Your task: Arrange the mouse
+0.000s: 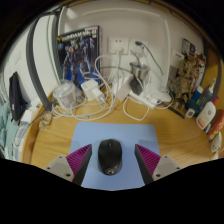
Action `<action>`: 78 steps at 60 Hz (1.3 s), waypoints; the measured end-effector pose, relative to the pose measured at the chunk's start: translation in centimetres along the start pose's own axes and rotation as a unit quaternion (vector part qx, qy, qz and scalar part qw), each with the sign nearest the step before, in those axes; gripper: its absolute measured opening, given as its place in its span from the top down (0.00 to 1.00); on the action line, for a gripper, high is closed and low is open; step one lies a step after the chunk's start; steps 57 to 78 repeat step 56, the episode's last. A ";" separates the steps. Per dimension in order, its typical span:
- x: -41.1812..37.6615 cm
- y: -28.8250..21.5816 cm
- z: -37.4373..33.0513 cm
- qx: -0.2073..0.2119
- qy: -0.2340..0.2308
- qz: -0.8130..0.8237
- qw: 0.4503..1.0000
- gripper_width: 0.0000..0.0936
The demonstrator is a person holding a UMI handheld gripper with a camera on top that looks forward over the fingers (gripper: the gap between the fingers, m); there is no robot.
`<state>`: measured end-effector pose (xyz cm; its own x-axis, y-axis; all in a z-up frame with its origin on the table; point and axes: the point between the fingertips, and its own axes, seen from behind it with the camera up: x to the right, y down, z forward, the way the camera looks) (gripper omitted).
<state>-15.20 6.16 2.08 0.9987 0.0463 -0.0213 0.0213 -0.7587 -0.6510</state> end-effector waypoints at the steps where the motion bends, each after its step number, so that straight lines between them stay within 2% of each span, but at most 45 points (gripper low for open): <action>1: 0.0 -0.4 -0.6 0.003 -0.001 0.001 1.000 0.08; 9: 1.0 -4.9 -6.8 0.037 -0.009 0.023 0.999 0.08; 16: 3.2 -8.6 -13.0 0.067 0.001 0.031 0.997 0.08; 27: 7.8 -11.7 -21.7 0.113 0.011 0.044 0.993 0.08; 34: 10.6 -11.4 -25.6 0.132 0.017 0.044 0.990 0.08; 53: 15.5 -6.6 -32.1 0.144 0.012 0.045 0.988 0.10; 78: 15.9 -6.0 -32.7 0.146 0.006 0.046 0.988 0.10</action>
